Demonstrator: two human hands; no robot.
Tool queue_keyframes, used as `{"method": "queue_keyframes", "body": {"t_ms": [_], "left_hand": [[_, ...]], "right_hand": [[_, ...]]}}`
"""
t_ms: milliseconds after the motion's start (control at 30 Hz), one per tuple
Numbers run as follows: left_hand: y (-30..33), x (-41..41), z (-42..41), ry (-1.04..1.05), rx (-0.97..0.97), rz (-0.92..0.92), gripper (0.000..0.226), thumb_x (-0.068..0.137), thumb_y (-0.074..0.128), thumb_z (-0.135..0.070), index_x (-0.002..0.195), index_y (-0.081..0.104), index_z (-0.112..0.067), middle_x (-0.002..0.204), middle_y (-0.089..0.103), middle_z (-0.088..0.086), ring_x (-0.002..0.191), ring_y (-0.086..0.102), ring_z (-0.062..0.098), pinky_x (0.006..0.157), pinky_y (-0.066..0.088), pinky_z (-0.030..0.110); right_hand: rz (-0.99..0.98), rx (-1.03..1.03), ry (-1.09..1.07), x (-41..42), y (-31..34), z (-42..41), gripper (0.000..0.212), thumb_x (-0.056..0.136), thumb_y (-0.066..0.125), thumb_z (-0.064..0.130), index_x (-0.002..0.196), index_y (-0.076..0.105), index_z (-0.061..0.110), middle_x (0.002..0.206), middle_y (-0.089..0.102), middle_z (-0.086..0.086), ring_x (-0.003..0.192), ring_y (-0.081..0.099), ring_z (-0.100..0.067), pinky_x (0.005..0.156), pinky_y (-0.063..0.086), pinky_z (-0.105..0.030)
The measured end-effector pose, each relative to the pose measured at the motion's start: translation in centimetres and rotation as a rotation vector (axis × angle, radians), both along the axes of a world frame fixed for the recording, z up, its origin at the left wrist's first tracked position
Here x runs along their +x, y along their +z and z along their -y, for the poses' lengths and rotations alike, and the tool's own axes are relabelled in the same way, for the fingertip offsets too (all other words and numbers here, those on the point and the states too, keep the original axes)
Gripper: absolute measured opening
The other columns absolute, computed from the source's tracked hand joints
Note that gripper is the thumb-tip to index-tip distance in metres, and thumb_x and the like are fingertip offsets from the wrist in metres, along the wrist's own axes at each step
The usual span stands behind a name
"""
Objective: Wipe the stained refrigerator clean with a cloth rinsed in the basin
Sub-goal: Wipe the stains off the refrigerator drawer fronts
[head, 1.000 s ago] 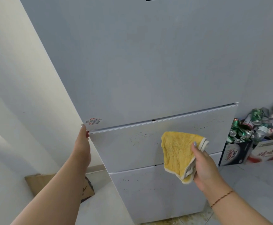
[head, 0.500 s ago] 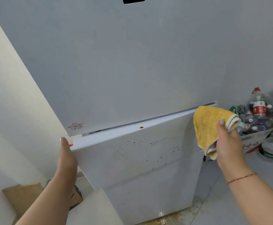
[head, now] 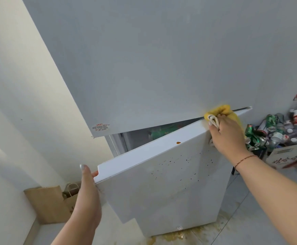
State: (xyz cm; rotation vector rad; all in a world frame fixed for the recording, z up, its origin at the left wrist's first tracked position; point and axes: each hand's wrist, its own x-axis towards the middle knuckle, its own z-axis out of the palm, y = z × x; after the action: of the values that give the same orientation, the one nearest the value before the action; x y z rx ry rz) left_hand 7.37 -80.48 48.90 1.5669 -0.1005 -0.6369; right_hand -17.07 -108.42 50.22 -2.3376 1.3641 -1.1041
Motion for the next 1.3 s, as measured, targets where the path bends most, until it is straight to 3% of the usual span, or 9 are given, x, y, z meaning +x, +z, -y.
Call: {"method": "queue_keyframes", "body": {"t_ms": [167, 233, 300, 467, 667, 867, 1033, 1133, 1300], "left_hand": [[0.4, 0.2, -0.2, -0.051, 0.029, 0.007, 0.080, 0.090, 0.016, -0.074, 0.119, 0.062, -0.016, 0.072, 0.061, 0.003, 0.053, 0.050, 0.014, 0.078, 0.045, 0.033], [0.6, 0.6, -0.5, -0.085, 0.037, 0.003, 0.079, 0.089, 0.014, -0.076, 0.119, 0.063, -0.022, 0.094, 0.068, 0.007, 0.089, 0.062, 0.021, 0.090, 0.040, 0.038], [1.1, 1.4, -1.1, -0.138, 0.051, -0.011, 0.078, 0.089, 0.009, -0.076, 0.111, 0.066, -0.028, 0.112, 0.066, 0.004, 0.129, 0.043, 0.023, 0.114, 0.015, 0.043], [1.8, 3.2, -1.6, -0.210, 0.050, 0.002, 0.086, 0.092, 0.001, -0.070, 0.094, 0.070, -0.018, 0.107, 0.068, -0.004, 0.116, 0.047, 0.011, 0.118, -0.003, 0.044], [0.9, 5.8, -1.6, -0.268, -0.005, -0.006, 0.092, 0.091, 0.001, -0.070, 0.097, 0.073, -0.014, 0.101, 0.071, -0.005, 0.105, 0.053, 0.003, 0.115, 0.000, 0.043], [1.6, 8.1, -0.5, -0.328, -0.063, -0.049, 0.087, 0.091, 0.003, -0.071, 0.102, 0.071, -0.018, 0.089, 0.075, -0.005, 0.095, 0.056, 0.001, 0.110, 0.014, 0.036], [1.5, 10.4, 1.2, -0.353, -0.054, -0.021, 0.096, 0.091, 0.002, -0.072, 0.110, 0.071, -0.008, 0.109, 0.071, 0.007, 0.100, 0.056, 0.006, 0.097, 0.021, 0.033], [1.5, 11.5, 2.5, -0.354, -0.029, 0.007, 0.097, 0.090, 0.000, -0.071, 0.104, 0.073, -0.009, 0.107, 0.072, 0.002, 0.102, 0.055, 0.003, 0.106, 0.017, 0.036], [1.5, 13.3, 4.1, -0.355, -0.047, 0.022, 0.094, 0.093, -0.001, -0.067, 0.104, 0.072, -0.010, 0.095, 0.072, -0.003, 0.096, 0.055, 0.002, 0.097, 0.017, 0.031]], "right_hand": [[-0.126, 0.011, 0.124, 5.0, 0.6, -5.6, 0.041, 0.090, 0.023, 0.042, 0.084, 0.056, 0.018, 0.082, 0.057, 0.000, 0.090, 0.057, -0.027, 0.102, 0.035, -0.046], [-0.158, 0.025, 0.196, 7.3, 0.1, -8.0, 0.065, 0.086, 0.015, 0.048, 0.102, 0.065, 0.011, 0.106, 0.067, -0.007, 0.111, 0.057, -0.027, 0.111, 0.027, -0.045], [-0.181, 0.011, 0.261, 9.3, -0.4, -10.4, 0.071, 0.087, 0.013, 0.050, 0.113, 0.066, 0.010, 0.122, 0.064, -0.010, 0.123, 0.051, -0.026, 0.116, 0.020, -0.043], [-0.163, -0.028, 0.419, 14.4, -0.7, -15.6, 0.072, 0.087, 0.012, 0.052, 0.122, 0.062, 0.013, 0.136, 0.056, -0.009, 0.134, 0.042, -0.023, 0.118, 0.012, -0.037], [-0.153, -0.076, 0.566, 19.1, -0.9, -20.0, 0.072, 0.089, 0.013, 0.053, 0.132, 0.054, 0.014, 0.144, 0.048, -0.008, 0.140, 0.034, -0.022, 0.120, 0.005, -0.034], [-0.104, -0.296, 0.745, 21.7, -3.6, -19.3, 0.047, 0.098, 0.035, 0.037, 0.137, 0.052, 0.016, 0.147, 0.045, -0.004, 0.140, 0.034, -0.020, 0.119, 0.011, -0.036], [-0.286, -0.686, 0.807, 21.7, -5.6, -15.2, 0.050, 0.097, 0.045, 0.028, 0.144, 0.040, 0.016, 0.153, 0.035, -0.003, 0.144, 0.024, -0.021, 0.120, 0.015, -0.041], [-0.400, -0.793, 0.776, 22.6, -5.3, -13.4, 0.051, 0.095, 0.046, 0.028, 0.144, 0.042, 0.016, 0.152, 0.036, -0.002, 0.143, 0.027, -0.022, 0.119, 0.016, -0.042], [-0.567, -0.892, 0.710, 24.5, -4.6, -11.6, 0.054, 0.088, 0.049, 0.027, 0.140, 0.048, 0.013, 0.151, 0.039, -0.007, 0.142, 0.028, -0.025, 0.119, 0.015, -0.044]]}}
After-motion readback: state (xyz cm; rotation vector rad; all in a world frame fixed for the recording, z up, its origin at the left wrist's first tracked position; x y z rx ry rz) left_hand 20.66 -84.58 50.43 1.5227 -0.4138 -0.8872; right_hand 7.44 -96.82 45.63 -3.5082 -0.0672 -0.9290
